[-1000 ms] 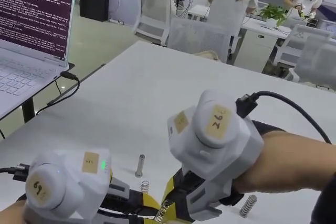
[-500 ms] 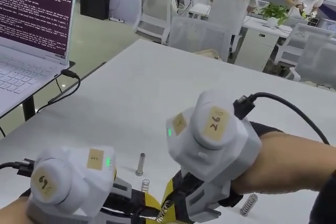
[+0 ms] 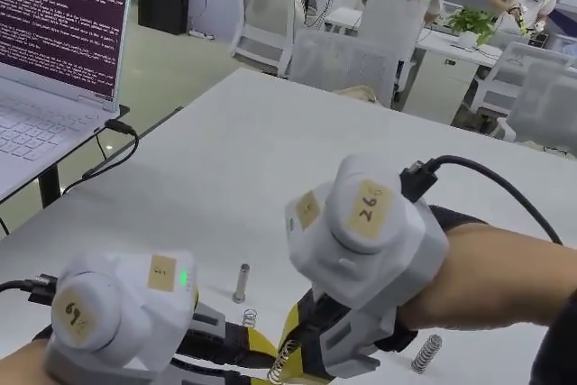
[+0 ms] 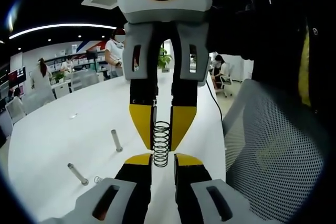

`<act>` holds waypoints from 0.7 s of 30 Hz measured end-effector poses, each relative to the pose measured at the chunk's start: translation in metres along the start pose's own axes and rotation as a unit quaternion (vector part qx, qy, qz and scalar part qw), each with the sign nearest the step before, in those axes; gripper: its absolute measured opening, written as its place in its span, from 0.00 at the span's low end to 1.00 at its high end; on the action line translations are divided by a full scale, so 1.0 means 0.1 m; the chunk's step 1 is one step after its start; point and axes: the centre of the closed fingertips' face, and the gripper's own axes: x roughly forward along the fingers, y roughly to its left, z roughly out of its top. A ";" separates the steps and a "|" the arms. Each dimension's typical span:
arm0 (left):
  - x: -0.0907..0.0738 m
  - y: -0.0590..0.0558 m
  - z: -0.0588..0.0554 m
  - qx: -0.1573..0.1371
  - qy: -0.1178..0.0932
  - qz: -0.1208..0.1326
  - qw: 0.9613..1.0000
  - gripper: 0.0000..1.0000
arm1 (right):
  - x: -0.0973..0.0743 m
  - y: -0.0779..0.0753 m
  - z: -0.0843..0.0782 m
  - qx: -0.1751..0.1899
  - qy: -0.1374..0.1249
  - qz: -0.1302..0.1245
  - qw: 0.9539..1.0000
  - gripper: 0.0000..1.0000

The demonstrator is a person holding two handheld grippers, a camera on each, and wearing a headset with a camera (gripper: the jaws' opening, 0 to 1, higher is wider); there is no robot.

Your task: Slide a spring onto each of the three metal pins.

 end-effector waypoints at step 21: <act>-0.07 -0.01 0.01 -0.048 -0.021 0.001 0.999 0.47 | -0.08 -0.08 -0.10 0.013 0.004 -0.015 1.000 0.08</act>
